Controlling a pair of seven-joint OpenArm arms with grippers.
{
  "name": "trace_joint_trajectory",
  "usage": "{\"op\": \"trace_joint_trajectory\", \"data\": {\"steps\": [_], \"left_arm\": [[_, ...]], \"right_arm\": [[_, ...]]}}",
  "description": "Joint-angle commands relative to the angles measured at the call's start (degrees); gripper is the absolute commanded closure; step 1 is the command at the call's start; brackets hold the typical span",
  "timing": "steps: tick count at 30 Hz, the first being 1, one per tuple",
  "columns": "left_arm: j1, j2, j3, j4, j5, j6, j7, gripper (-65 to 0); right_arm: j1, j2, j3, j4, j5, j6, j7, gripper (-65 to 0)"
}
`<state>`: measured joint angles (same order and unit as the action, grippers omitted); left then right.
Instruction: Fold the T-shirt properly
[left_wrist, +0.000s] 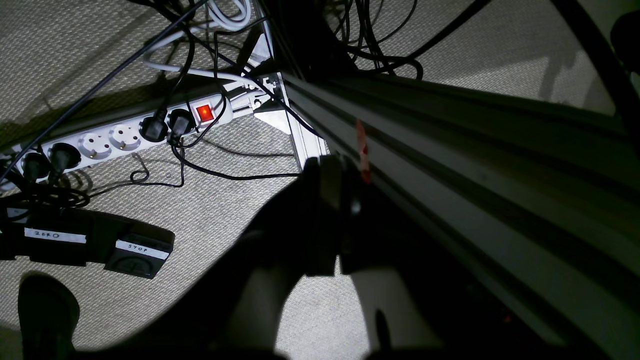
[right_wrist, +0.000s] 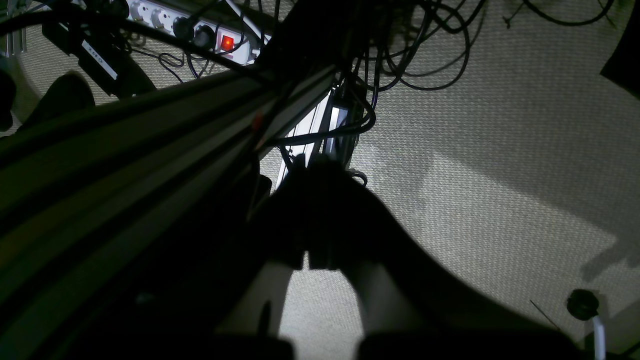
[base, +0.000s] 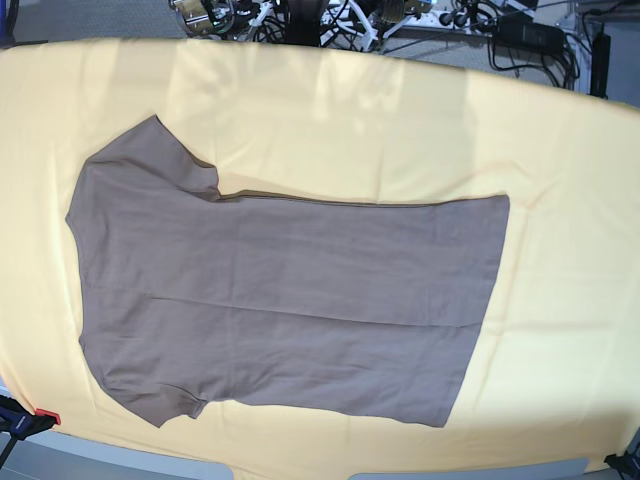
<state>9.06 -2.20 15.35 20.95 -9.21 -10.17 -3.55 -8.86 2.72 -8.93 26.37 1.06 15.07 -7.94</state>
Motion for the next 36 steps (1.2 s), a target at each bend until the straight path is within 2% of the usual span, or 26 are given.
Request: {"op": "trace_joint_trajectory", "data": {"steps": [1, 30, 33, 36], "left_arm": [[0.4, 0.3, 0.0, 0.5, -0.5, -0.7, -0.7, 0.0], [0.5, 0.3, 0.0, 0.8, -0.4, -0.7, -0.5, 0.0], [0.8, 0.3, 0.0, 3.0, -0.2, -0.7, 5.6, 0.0], [2.4, 0.3, 0.0, 7.3, -0.2, -0.7, 13.4, 0.0]], "right_arm": [[0.0, 0.2, -0.1, 0.6, 0.4, 0.4, 0.6, 0.0], [0.0, 0.2, -0.1, 0.6, 0.3, 0.9, 0.6, 0.0], [0.0, 0.9, -0.1, 0.8, 0.0, 5.2, -2.6, 0.0], [-1.9, 1.8, -0.1, 3.7, 0.0, 5.7, -7.4, 0.0]]}}
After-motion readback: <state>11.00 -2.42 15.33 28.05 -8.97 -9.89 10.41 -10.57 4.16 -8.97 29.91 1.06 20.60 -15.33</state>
